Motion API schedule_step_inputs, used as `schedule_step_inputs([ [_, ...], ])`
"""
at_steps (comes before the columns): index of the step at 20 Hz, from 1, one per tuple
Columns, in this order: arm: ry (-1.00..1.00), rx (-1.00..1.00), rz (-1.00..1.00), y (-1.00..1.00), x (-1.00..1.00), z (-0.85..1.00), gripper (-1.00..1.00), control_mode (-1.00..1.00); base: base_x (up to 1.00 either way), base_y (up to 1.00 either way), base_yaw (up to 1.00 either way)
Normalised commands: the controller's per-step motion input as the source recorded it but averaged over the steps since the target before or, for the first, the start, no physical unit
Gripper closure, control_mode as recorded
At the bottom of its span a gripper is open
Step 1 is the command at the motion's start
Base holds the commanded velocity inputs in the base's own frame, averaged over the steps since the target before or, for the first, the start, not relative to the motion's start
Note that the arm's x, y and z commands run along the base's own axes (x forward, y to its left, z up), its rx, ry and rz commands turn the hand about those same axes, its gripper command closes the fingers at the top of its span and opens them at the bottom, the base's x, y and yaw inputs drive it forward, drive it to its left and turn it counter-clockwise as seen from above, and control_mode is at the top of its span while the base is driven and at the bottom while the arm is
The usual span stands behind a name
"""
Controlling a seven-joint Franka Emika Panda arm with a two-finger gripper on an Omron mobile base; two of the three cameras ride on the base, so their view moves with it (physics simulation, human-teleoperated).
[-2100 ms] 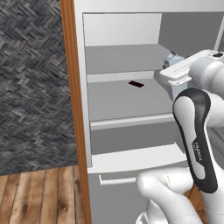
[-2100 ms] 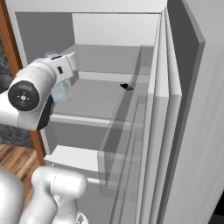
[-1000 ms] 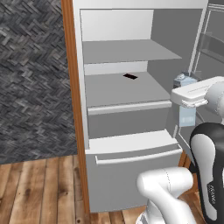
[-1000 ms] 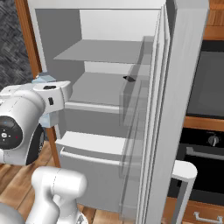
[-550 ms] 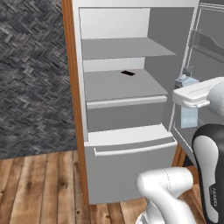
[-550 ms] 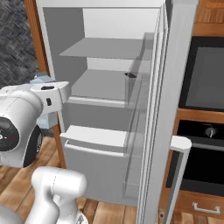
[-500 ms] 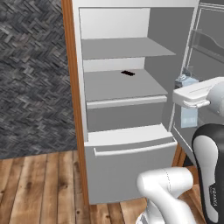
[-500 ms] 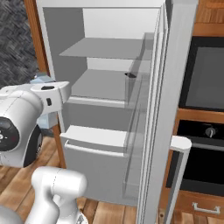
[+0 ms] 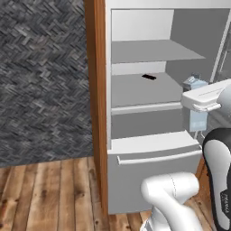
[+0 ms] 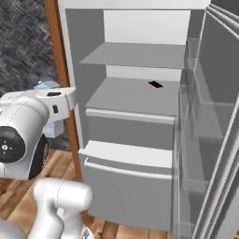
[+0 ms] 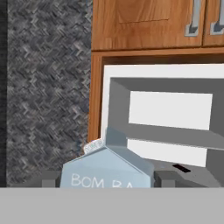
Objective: Take out the milk from the fridge and place it on the tray on the counter. Then take the sugar cube near the tray and place it in the tray.
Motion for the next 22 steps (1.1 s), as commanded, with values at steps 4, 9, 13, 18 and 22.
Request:
schedule_step_inputs([
  [4, 0.0, 0.0, 0.0, 0.0, 0.0, 0.0, 1.0, 1.0, 0.79, 1.0, -0.15],
  [9, 0.0, 0.0, 0.0, 0.0, 0.0, 0.0, 1.0, 1.0, 0.39, 1.0, -0.24],
  [13, 0.0, 0.0, 0.0, 0.0, 0.0, 0.0, 1.0, 1.0, -0.14, 0.8, -0.7],
  [18, 0.0, 0.0, 0.0, 0.0, 0.0, 0.0, 1.0, 1.0, -0.01, 0.08, -1.0],
  [22, 0.0, 0.0, 0.0, 0.0, 0.0, 0.0, 1.0, 1.0, -0.1, 0.16, -1.0],
])
